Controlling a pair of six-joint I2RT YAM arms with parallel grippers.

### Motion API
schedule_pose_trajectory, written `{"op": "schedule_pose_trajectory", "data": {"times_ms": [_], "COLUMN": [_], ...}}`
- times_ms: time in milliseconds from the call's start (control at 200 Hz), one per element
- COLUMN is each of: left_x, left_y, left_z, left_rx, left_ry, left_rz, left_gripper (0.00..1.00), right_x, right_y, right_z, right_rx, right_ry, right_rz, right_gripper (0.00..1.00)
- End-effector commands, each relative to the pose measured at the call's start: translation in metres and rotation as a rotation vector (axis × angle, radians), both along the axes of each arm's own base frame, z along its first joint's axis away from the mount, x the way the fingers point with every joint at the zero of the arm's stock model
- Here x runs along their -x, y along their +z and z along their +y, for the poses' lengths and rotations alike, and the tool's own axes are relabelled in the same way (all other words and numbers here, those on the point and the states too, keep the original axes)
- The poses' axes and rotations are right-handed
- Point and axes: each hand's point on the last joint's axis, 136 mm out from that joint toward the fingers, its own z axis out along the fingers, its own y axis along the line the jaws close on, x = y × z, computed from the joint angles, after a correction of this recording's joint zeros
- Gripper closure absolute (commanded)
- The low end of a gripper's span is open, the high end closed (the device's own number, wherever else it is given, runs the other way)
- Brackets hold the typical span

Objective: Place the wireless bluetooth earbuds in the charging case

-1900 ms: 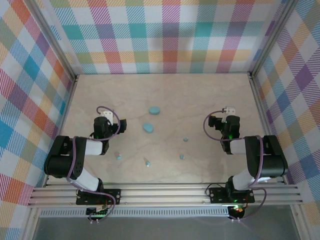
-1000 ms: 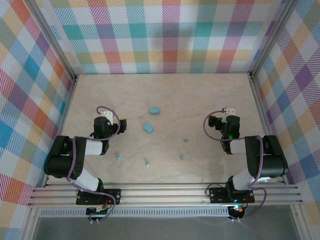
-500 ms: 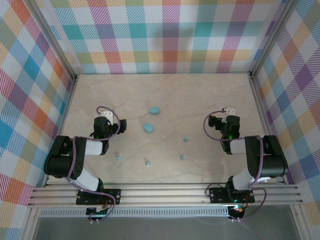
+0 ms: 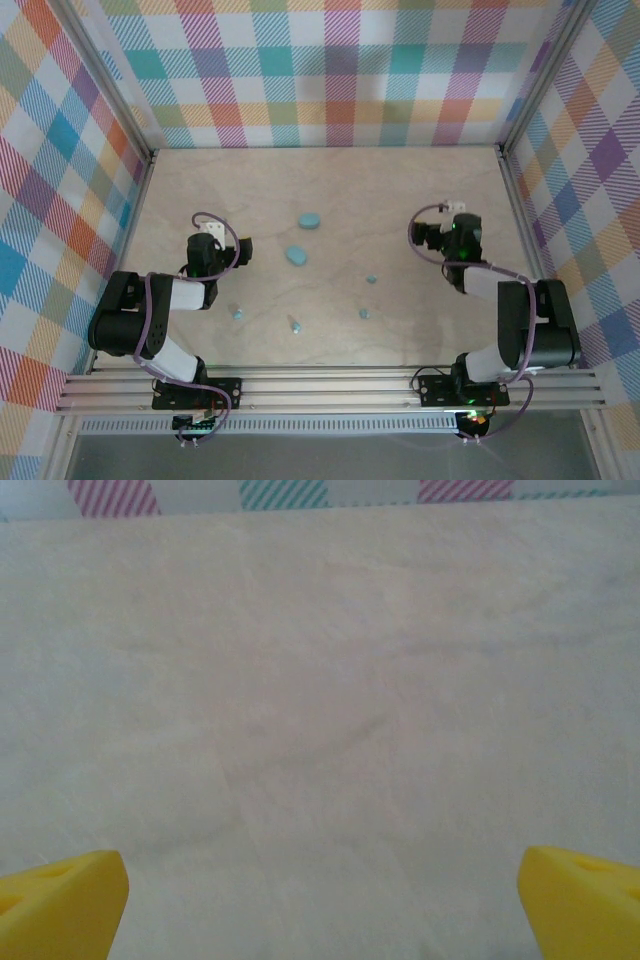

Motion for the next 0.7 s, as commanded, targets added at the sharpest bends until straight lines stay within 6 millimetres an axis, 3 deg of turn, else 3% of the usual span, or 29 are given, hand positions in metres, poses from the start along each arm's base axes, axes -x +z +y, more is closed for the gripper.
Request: {"op": "schedule_pose_trajectory", "data": {"times_ms": [0, 105, 170, 285, 435, 520, 695], "left_x": [-0.008, -0.011, -0.009, 0.001, 0.026, 0.036, 0.046], "left_y": [0.026, 0.047, 0.057, 0.067, 0.053, 0.043, 0.036], "left_z": [0.008, 0.022, 0.022, 0.017, -0.001, -0.028, -0.093], "left_rx": [0.012, 0.03, 0.07, 0.189, 0.349, 0.367, 0.276], "left_ry": [0.042, 0.148, 0.175, 0.245, 0.379, 0.383, 0.348], "left_rz": [-0.004, 0.062, 0.1, 0.174, 0.347, 0.447, 0.573], "left_gripper": [0.0, 0.0, 0.0, 0.0, 0.07, 0.14, 0.23], "right_x": [0.004, 0.001, 0.004, 0.013, 0.027, 0.027, 0.029], "right_y": [0.01, 0.022, 0.023, 0.022, 0.009, -0.004, -0.018], "right_z": [0.012, 0.033, 0.058, 0.119, 0.191, 0.203, 0.189], "right_rx": [-0.085, -0.098, -0.052, 0.005, -0.04, -0.071, -0.068], "right_ry": [0.033, 0.073, 0.127, 0.279, 0.447, 0.44, 0.339], "right_rz": [0.134, 0.185, 0.239, 0.316, 0.405, 0.451, 0.488], "right_gripper": [0.0, 0.0, 0.0, 0.0, 0.1, 0.21, 0.31]}}
